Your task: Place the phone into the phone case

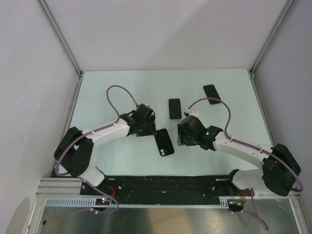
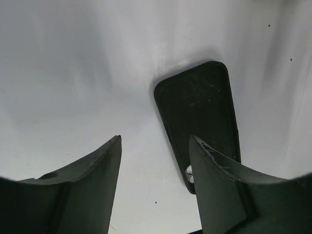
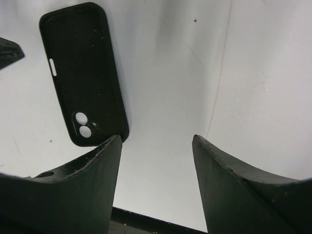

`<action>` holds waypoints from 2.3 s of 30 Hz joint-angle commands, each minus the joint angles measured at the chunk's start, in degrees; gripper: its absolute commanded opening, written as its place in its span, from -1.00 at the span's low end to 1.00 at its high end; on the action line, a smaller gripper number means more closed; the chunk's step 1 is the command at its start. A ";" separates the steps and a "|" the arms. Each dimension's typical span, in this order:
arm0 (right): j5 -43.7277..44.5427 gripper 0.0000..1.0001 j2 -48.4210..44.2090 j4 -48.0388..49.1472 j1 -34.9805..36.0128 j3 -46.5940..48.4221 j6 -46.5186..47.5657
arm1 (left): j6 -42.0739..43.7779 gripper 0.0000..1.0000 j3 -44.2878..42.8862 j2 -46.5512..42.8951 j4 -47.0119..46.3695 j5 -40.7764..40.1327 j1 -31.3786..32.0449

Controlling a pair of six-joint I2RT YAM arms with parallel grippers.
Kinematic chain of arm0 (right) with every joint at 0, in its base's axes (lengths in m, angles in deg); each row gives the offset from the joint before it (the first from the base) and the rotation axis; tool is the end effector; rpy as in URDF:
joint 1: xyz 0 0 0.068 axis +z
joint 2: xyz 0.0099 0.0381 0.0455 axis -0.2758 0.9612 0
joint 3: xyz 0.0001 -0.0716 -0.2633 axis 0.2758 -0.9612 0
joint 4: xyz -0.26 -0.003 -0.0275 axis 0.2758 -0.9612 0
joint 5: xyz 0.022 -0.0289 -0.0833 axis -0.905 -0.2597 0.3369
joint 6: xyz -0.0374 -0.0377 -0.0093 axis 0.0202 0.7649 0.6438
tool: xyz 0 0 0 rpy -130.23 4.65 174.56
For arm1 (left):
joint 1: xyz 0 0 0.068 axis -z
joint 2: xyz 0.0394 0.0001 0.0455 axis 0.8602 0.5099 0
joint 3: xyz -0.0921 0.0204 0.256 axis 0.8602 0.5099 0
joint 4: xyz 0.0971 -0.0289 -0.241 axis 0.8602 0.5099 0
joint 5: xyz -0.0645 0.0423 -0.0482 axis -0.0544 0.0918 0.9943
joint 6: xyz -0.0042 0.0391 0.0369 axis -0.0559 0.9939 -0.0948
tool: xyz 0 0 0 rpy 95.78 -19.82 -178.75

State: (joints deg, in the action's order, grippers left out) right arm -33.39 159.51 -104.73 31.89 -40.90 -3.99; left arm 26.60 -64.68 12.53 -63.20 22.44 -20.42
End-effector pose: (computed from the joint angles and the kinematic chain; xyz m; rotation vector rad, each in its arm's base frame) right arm 0.1760 0.1825 0.2166 -0.1628 2.5124 0.3133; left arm 0.2397 -0.1897 0.1949 -0.0718 2.6389 -0.3898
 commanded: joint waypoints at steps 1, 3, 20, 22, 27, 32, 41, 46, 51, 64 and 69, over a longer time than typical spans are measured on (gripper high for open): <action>-2.73 0.27 1.60 4.57 -1.19 -0.05 0.27 | -4.69 0.22 -0.01 -0.95 -0.90 -3.23 2.59; -3.12 0.26 1.95 5.05 -2.01 -0.07 0.35 | -8.14 0.15 1.41 -1.33 -0.89 -5.09 3.89; -4.32 0.24 0.15 4.93 -9.42 -0.08 1.16 | -15.14 0.06 0.08 3.59 -1.12 -9.84 5.95; -4.48 0.24 0.30 5.09 -9.60 -0.08 1.27 | -15.08 0.06 -0.37 4.13 -1.23 -9.86 6.23; -5.16 0.24 1.15 5.67 -9.77 -0.08 1.50 | -14.91 0.06 -1.11 5.10 -1.67 -9.71 6.63; -5.60 0.24 1.90 6.03 -9.80 -0.08 1.57 | -14.89 0.04 -1.94 6.05 -1.66 -9.85 6.63; -6.07 0.24 2.37 6.06 -9.80 -0.08 1.83 | -16.13 -0.08 -2.92 8.58 -1.69 -10.39 6.86; -6.59 0.24 2.66 6.52 -9.80 -0.16 1.95 | -18.45 -0.28 -2.48 8.40 -1.62 -10.77 7.02; -7.30 0.24 2.60 7.06 -9.81 -0.16 1.89 | -21.85 -0.60 -1.89 7.18 -0.29 -12.22 6.96; -9.30 0.24 3.28 8.78 -10.28 -0.08 2.47 | -44.19 -1.00 -0.25 -1.81 17.65 -19.57 6.93; -9.87 0.25 3.98 10.59 -12.85 0.90 2.62 | -52.74 -1.00 2.71 -5.73 20.33 -18.83 6.96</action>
State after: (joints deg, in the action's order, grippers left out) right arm -42.85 162.66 -97.29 20.92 -41.01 -2.25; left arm -15.06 -63.89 10.47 -47.48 6.42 -13.71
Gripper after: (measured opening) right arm 0.621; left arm 0.007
